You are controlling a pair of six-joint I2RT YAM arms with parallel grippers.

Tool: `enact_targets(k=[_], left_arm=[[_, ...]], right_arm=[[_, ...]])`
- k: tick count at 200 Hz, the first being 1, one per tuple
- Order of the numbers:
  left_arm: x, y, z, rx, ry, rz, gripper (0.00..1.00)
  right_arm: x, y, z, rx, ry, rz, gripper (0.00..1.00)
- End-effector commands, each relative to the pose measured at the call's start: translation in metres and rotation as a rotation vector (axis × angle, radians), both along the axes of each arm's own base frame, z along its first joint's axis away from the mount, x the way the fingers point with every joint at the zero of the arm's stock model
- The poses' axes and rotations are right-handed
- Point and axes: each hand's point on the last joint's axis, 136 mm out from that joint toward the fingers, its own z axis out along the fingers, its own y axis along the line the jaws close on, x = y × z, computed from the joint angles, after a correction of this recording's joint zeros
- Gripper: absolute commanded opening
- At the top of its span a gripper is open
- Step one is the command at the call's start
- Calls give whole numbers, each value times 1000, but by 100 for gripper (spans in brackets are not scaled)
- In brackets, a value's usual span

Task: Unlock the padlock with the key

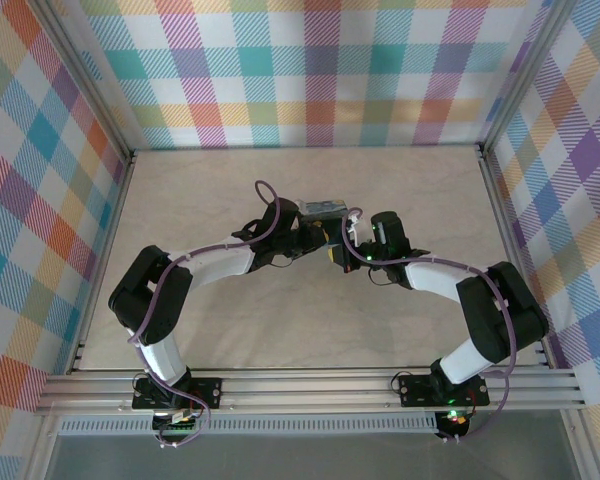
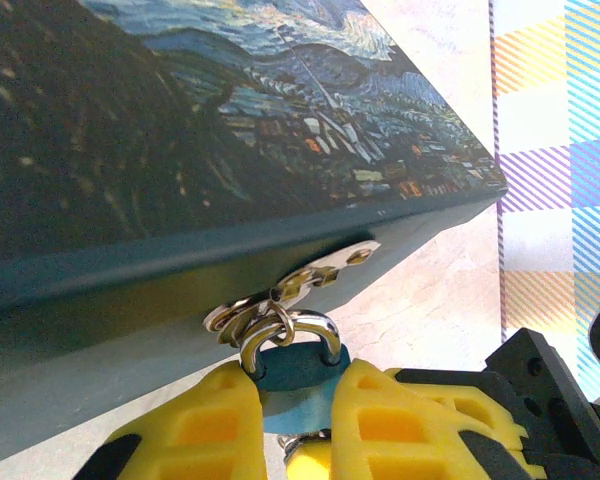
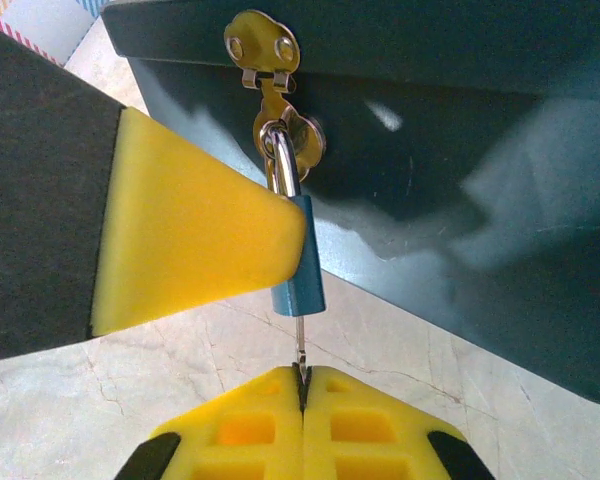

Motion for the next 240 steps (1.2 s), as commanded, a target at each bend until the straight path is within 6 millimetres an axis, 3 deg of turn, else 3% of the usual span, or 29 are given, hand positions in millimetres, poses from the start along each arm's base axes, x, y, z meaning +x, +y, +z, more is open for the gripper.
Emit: enact_targets(k=[1,32,55,112,142,240], left_arm=[[-29,-24,0,-35,48,-119,14],[-29,-24,1,-38,50,-117,14],[-29,-24,-1,-37,51,-116,14],[-28,-23,5,-27,39,-117,14],[-28,-25,4,-36,44,-118,14],[-34,-16,-13,16,65,-116,14]], right_arm=[[20,33,98,200,-297,110,0],[27,37,111,241,-307,120,0],[27,38,110,257,-289,124,0],[21,25,83,168,-274,87,0],[22,32,103,245,-277,111,0],[29,16,121,222,-324,104,0]])
